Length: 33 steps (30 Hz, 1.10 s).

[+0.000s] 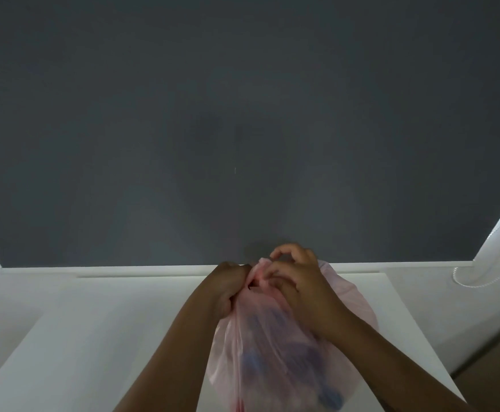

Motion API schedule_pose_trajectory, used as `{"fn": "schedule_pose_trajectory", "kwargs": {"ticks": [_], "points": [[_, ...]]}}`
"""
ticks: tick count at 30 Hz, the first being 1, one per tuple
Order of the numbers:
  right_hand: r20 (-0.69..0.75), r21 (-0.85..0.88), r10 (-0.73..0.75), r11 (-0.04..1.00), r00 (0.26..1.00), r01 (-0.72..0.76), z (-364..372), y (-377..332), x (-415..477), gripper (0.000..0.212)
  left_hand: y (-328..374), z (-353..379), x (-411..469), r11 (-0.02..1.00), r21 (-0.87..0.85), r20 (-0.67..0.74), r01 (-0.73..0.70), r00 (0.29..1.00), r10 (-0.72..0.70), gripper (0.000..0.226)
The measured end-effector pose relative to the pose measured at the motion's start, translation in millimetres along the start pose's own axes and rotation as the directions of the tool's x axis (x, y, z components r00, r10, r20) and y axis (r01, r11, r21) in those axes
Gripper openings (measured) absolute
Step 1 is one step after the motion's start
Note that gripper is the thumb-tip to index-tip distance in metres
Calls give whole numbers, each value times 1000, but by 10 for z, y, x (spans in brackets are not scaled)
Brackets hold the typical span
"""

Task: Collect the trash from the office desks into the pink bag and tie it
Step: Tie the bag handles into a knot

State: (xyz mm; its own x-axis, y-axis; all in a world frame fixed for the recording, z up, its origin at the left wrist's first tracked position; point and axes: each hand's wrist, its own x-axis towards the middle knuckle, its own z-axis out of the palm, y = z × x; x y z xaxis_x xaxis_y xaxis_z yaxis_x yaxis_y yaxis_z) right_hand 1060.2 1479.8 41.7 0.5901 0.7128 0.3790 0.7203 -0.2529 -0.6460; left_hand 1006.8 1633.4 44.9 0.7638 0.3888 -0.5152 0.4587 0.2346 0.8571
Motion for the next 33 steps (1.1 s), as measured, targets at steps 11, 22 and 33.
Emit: {"fn": "schedule_pose_trajectory", "kwargs": {"ticks": [11,22,33], "points": [[124,800,475,471,871,-371,-105,-131,-30,13,-69,4,-46,970,-126,-264,-207,950,168,19],[135,940,558,188,819,-283,-344,-29,-82,28,-315,-89,-220,908,149,-605,-392,689,398,30],[5,828,656,420,755,-371,-155,164,-289,20,-558,-41,-267,905,70,-599,-420,708,374,26]]}}
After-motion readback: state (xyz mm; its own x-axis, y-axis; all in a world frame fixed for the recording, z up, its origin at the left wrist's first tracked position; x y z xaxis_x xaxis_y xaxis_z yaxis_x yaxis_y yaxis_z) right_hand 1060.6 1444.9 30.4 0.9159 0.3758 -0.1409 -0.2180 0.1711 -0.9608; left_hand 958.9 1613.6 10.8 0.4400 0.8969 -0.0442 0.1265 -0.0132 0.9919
